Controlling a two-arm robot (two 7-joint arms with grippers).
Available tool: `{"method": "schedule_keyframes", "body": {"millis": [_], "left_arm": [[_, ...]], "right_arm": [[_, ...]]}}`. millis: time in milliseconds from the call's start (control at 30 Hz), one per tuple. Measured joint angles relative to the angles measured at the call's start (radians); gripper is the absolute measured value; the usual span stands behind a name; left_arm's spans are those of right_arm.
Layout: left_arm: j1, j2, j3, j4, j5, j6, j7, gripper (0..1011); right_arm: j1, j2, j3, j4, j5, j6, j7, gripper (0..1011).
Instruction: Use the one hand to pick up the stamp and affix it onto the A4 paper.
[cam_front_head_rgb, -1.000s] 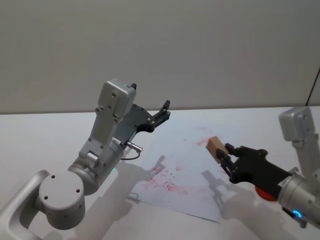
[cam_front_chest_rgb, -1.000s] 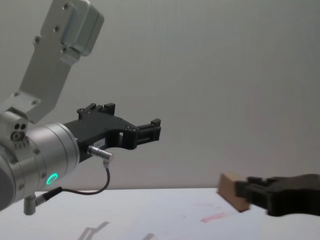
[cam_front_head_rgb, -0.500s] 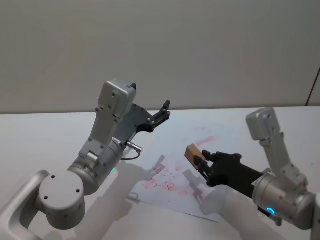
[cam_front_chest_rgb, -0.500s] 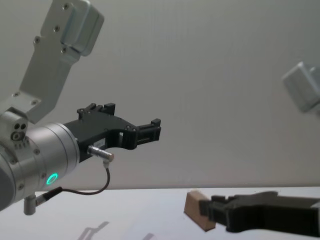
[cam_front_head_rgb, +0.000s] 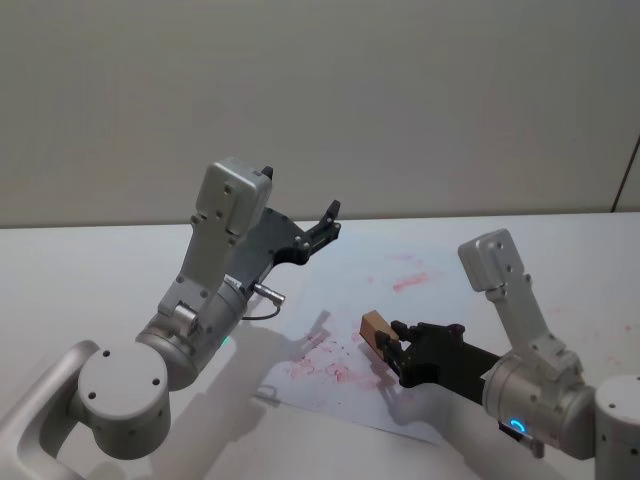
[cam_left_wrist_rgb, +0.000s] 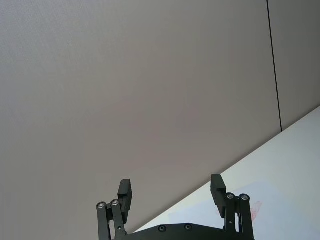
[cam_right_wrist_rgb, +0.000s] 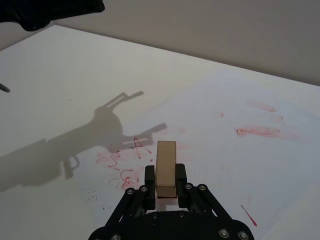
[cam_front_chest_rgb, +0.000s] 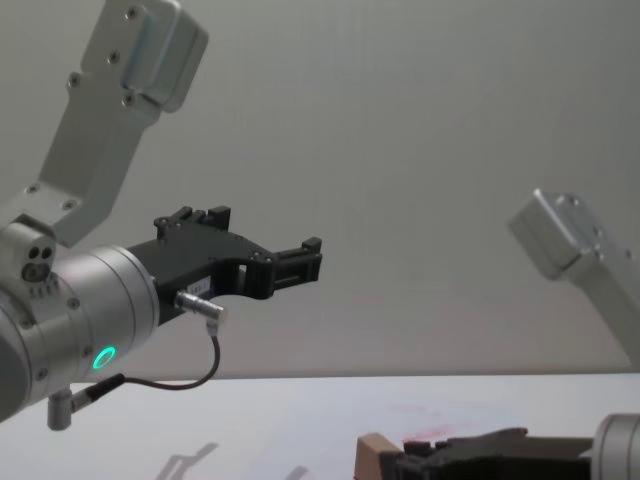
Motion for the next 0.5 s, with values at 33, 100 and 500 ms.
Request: {"method": "schedule_keyframes", "body": {"millis": [33,100,500], "left_arm": [[0.000,0.000,0.000,0.000,0.000,0.000,0.000,1001],[0.000,0.000,0.000,0.000,0.000,0.000,0.000,1001],[0.000,0.000,0.000,0.000,0.000,0.000,0.000,1001]], "right_arm": [[0.003,-0.002,-0.002,0.007,-0.003,0.004,0.000,224],[0.007,-0.005,-0.004,0.015,-0.008,0.009,0.000,223],[0.013,-0.007,-0.011,0.044,-0.027,0.033,0.005,224]]}}
